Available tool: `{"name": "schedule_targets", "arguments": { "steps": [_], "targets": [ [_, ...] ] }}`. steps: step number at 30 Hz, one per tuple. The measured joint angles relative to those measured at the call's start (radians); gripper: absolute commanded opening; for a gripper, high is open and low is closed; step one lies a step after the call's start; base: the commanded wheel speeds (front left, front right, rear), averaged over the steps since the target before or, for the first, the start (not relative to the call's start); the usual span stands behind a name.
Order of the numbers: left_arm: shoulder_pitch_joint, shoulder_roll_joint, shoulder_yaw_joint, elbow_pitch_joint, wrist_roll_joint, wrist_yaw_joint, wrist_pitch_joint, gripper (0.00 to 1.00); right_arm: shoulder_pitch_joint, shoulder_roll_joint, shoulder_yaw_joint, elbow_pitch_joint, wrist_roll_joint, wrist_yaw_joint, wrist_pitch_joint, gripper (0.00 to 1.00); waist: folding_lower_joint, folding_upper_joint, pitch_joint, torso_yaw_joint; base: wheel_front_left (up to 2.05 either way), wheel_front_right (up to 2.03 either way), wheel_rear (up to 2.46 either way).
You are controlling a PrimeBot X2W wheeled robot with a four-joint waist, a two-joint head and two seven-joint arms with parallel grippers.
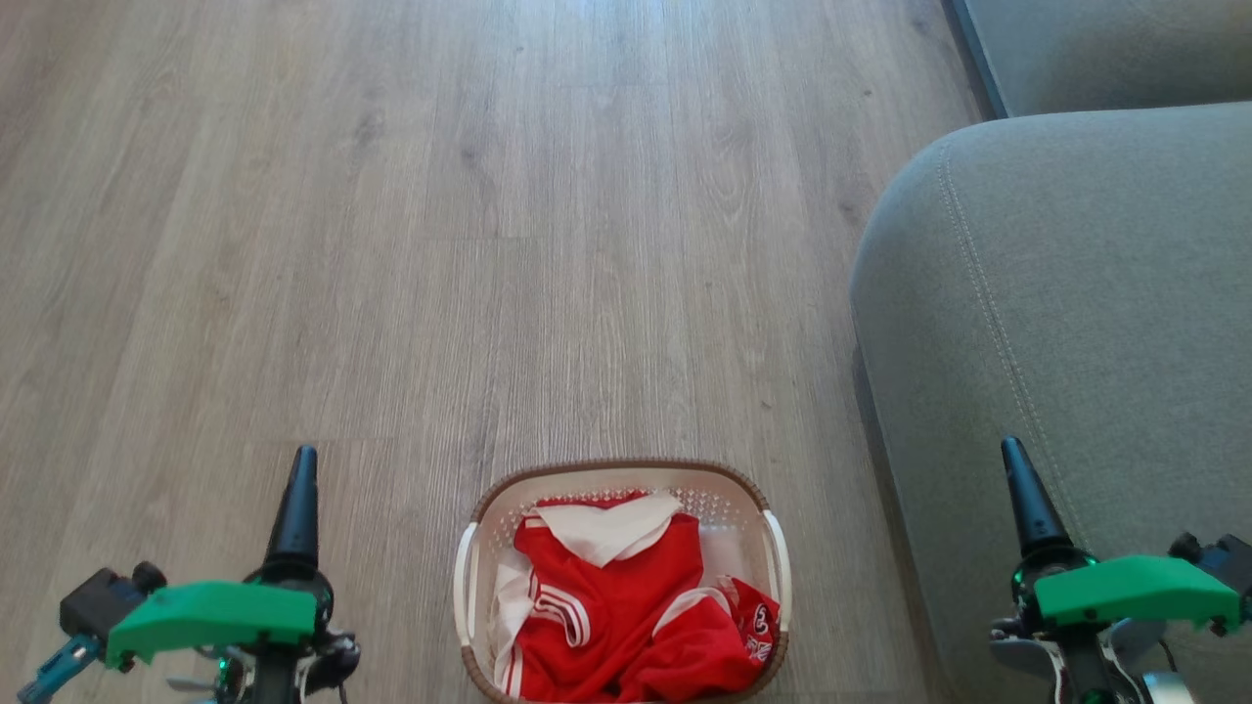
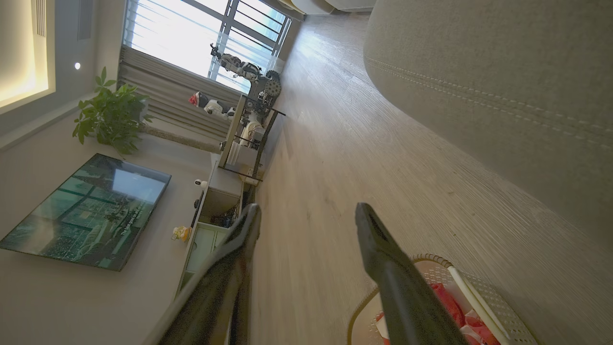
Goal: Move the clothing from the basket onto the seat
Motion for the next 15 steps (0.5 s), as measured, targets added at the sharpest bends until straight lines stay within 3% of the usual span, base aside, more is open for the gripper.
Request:
{"name": "schedule_targets", "arguments": {
  "steps": [15],
  "targets": [
    [0.02, 0.0, -0.022, -0.035, 0.234, 0.033, -0.04, 1.0, 0.0, 0.0, 0.02, -0.016, -0.192, 0.0, -0.039, 1.0, 0.0, 0.0, -0.002, 0.004, 0.0, 0.0, 0.0]
  ]
}}
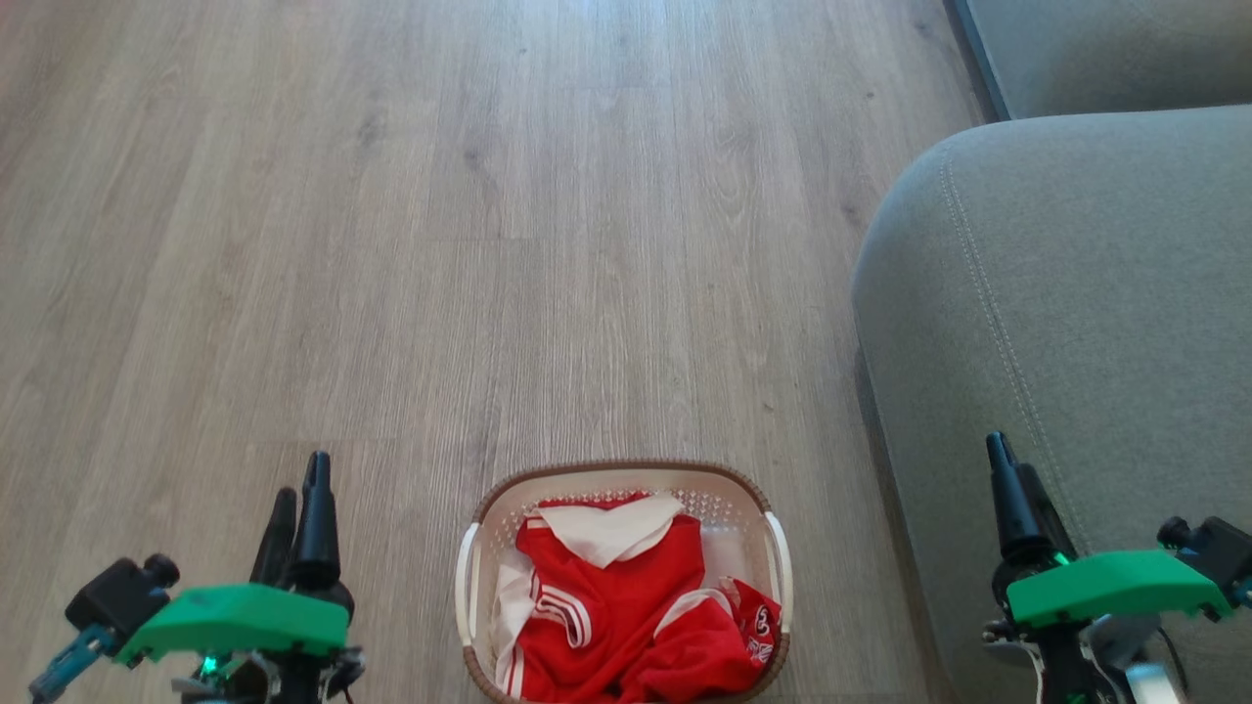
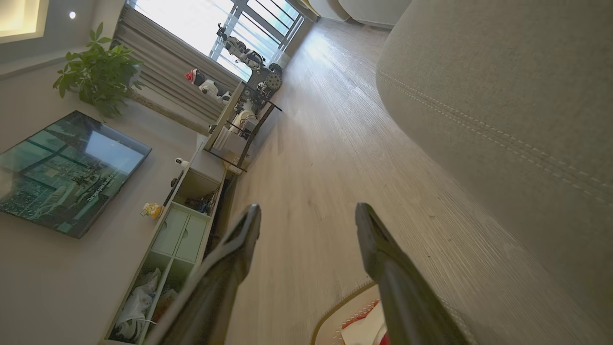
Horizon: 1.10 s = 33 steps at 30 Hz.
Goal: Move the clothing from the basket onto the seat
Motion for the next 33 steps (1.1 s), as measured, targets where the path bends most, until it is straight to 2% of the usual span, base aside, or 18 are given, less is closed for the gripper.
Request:
{"name": "schedule_targets", "arguments": {
  "steps": [23, 33],
  "targets": [
    [0.062, 0.002, -0.039, -0.036, 0.33, 0.05, -0.069, 1.0, 0.001, 0.0, 0.041, -0.008, -0.316, 0.0, -0.067, 1.0, 0.0, 0.0, -0.011, 0.003, 0.0, 0.0, 0.0],
    [0.076, 0.004, -0.06, -0.054, 0.441, 0.061, -0.092, 1.0, 0.002, 0.0, 0.058, -0.018, -0.434, 0.0, -0.093, 1.0, 0.0, 0.0, -0.016, 0.007, 0.0, 0.0, 0.0]
  ]
}}
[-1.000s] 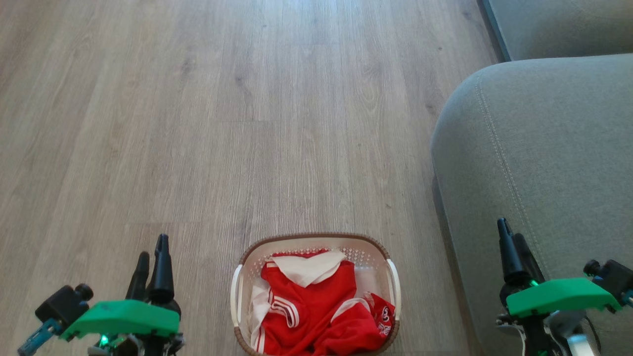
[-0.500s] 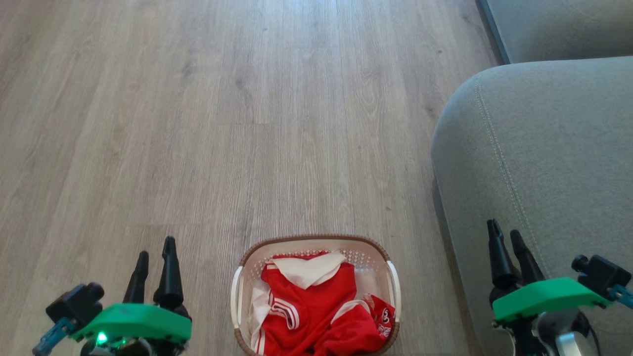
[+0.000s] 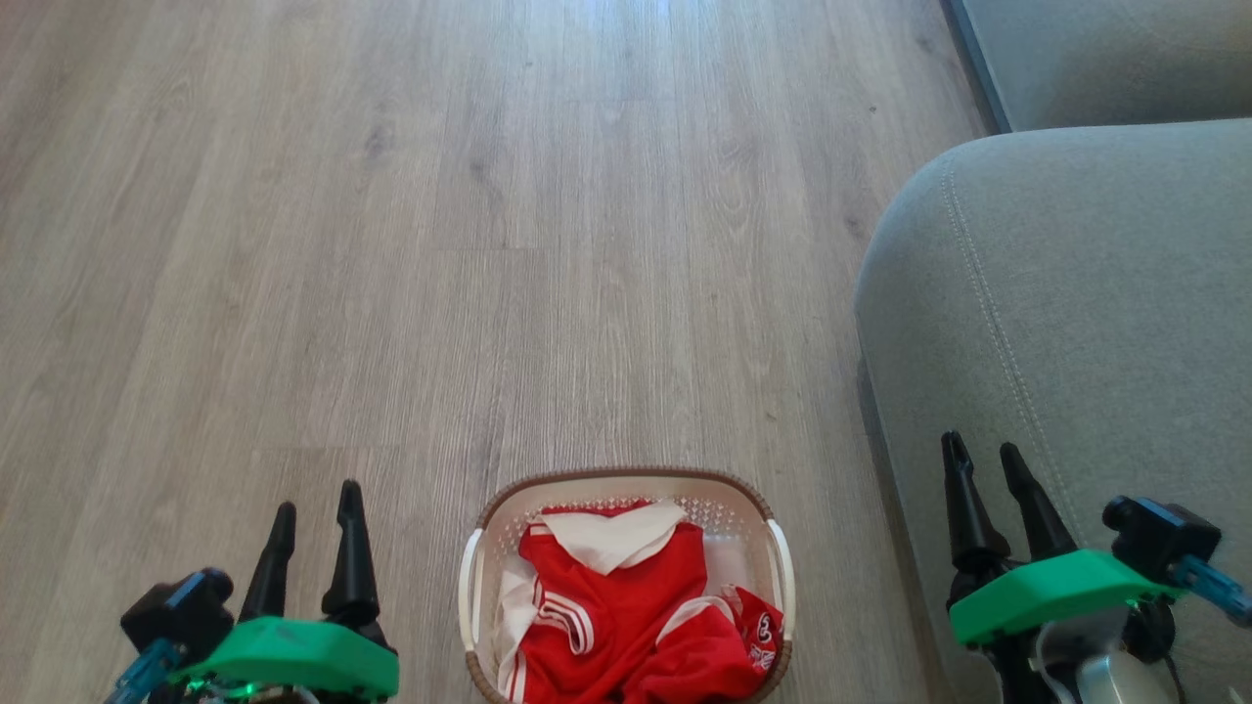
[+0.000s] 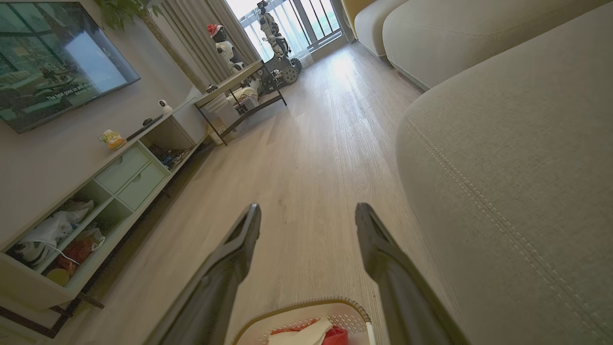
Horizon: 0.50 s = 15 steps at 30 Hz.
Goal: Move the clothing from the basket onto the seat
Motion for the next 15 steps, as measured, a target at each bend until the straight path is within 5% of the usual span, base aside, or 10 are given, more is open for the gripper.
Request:
{"name": "schedule_targets", "arguments": {
  "steps": [15],
  "targets": [
    [0.023, 0.004, -0.013, -0.031, 0.184, 0.02, -0.044, 1.0, 0.0, 0.0, 0.018, -0.017, -0.193, 0.0, -0.045, 1.0, 0.0, 0.0, 0.002, 0.004, 0.0, 0.0, 0.0]
  ]
}}
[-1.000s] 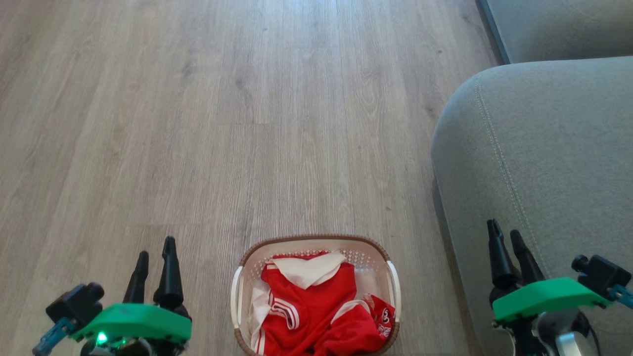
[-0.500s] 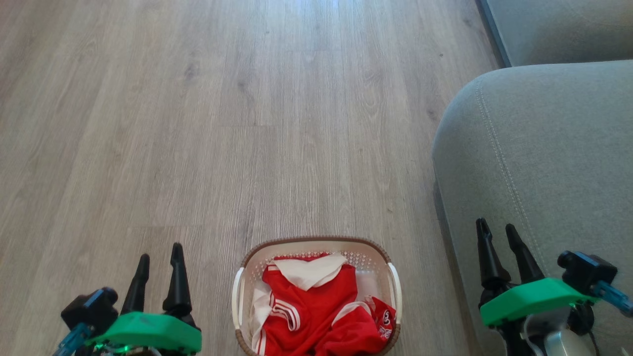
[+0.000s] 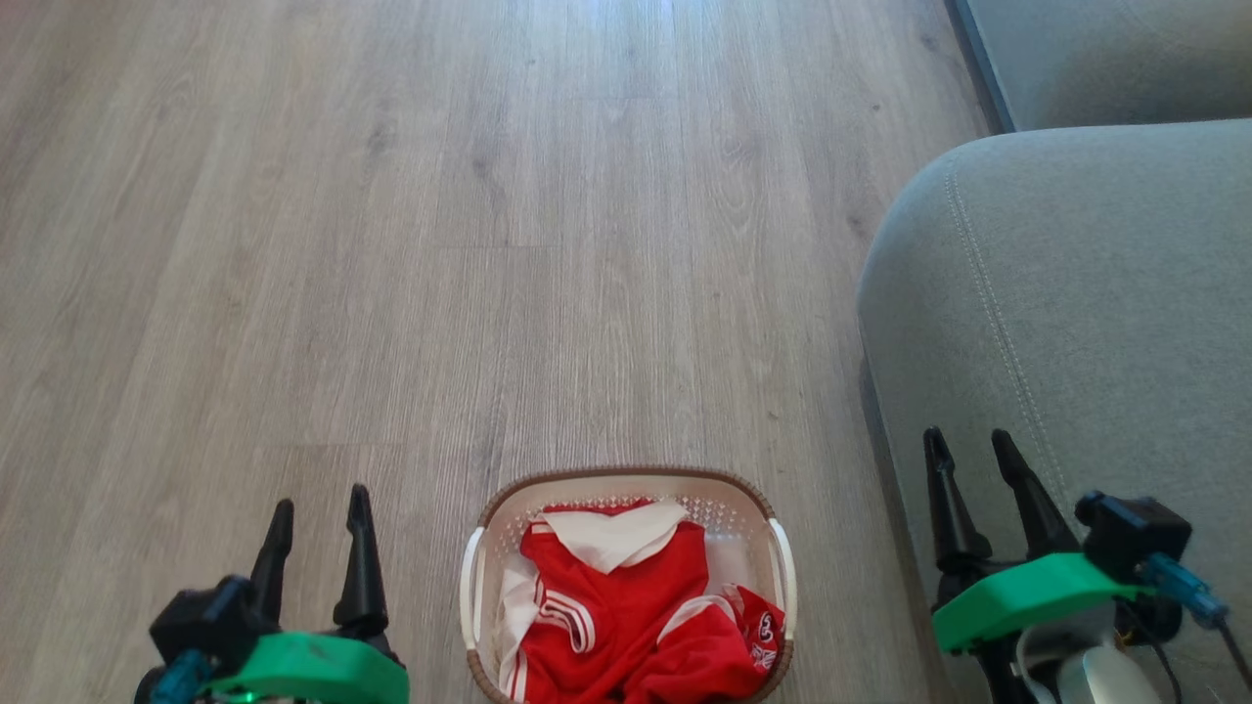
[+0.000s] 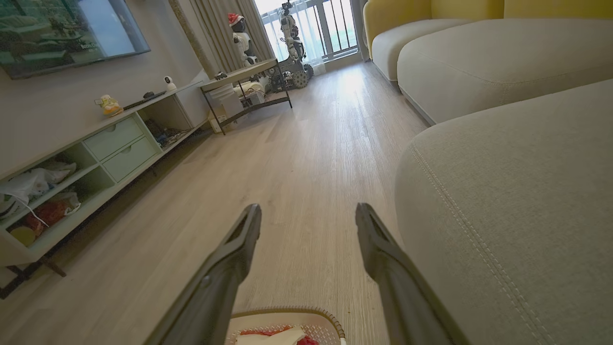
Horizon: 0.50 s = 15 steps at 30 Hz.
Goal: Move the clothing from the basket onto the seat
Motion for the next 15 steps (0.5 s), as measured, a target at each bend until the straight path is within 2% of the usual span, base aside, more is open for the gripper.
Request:
{"name": "schedule_targets", "arguments": {
  "steps": [15],
  "targets": [
    [0.017, 0.001, -0.017, 0.007, 0.151, 0.017, -0.046, 1.0, 0.0, 0.0, 0.014, -0.021, -0.188, 0.0, -0.041, 1.0, 0.0, 0.0, 0.001, 0.005, 0.0, 0.0, 0.0]
  ]
}}
